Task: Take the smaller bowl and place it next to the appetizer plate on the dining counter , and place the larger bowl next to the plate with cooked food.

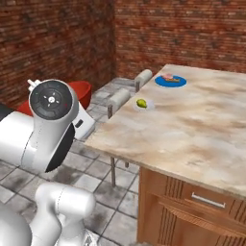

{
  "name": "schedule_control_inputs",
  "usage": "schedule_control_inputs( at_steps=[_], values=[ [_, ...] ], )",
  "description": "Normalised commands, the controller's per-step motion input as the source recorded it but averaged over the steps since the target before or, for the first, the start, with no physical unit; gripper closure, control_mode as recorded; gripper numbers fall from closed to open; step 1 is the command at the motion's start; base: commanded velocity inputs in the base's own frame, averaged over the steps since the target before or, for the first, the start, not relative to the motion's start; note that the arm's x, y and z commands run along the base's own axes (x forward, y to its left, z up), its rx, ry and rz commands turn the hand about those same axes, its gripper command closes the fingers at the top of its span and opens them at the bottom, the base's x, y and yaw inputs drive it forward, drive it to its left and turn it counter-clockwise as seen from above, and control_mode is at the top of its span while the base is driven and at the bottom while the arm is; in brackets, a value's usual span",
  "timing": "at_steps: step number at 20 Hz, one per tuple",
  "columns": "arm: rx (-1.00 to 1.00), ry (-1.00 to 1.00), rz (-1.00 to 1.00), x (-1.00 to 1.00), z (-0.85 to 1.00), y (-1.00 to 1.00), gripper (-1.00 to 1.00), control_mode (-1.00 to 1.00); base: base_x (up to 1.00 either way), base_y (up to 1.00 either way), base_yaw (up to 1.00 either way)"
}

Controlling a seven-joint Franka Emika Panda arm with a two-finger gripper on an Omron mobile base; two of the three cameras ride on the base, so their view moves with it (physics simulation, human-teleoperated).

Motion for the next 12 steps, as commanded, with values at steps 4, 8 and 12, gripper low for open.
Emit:
schedule_control_inputs(
  at_steps=[4,8,12],
  values=[
    [0.00,0.00,0.00,0.00,0.00,0.00,1.00,1.00,0.28,1.00,-0.38],
    [0.00,0.00,0.00,0.00,0.00,0.00,1.00,1.00,0.16,1.00,-0.40],
    [0.00,0.00,0.00,0.00,0.00,0.00,1.00,1.00,0.13,0.84,-0.48]
  ],
)
